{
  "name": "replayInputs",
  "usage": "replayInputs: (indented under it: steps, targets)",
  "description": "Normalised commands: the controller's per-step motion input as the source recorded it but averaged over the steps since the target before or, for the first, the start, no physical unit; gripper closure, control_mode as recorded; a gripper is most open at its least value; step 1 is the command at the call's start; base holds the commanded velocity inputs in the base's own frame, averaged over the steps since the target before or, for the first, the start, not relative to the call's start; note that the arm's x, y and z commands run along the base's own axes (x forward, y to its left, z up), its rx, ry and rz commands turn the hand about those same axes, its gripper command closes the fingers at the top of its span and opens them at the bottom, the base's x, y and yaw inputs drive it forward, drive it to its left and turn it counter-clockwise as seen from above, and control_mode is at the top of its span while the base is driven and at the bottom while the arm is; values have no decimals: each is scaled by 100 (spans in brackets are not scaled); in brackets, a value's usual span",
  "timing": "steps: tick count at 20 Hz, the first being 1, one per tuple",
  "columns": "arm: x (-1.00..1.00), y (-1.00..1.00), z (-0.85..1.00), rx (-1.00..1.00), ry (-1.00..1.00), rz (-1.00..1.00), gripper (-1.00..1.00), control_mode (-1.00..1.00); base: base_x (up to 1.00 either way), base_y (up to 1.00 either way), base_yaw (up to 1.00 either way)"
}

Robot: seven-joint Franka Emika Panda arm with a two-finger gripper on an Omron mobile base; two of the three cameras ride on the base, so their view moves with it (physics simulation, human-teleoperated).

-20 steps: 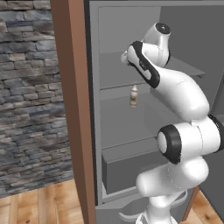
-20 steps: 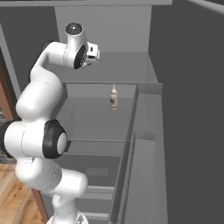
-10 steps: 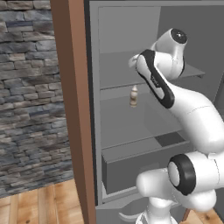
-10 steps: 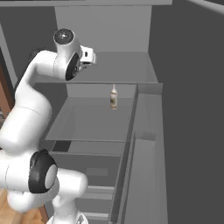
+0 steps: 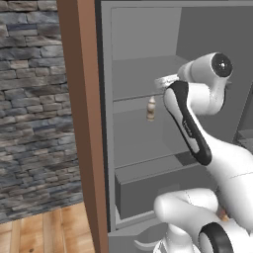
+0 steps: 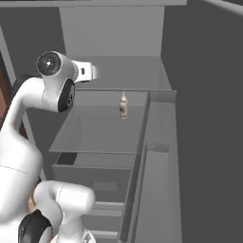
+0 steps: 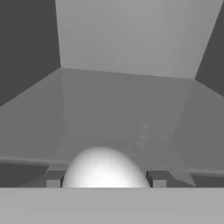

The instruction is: Pick the egg and butter from the fridge and place them by the bowl for mixing.

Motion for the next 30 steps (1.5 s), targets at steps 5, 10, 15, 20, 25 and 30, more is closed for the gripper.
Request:
replayInputs:
  steps: [5, 10, 15, 20, 25, 30]
  targets:
    - [-67, -3, 7, 0, -1, -7, 100, -100, 0, 0, 0]
    - [-64, -1, 1, 0, -2, -12, 100, -100, 0, 0, 0]
    - [-44, 0, -6, 0, 0, -15, 100, -100, 0, 0, 0]
    - [-42, -2, -2, 7, 4, -5, 100, -100, 0, 0, 0]
    - [-49, -1, 1, 16, 10, 0, 100, -100, 0, 0, 0]
    - [-49, 0, -3, 5, 2, 0, 100, -100, 0, 0, 0]
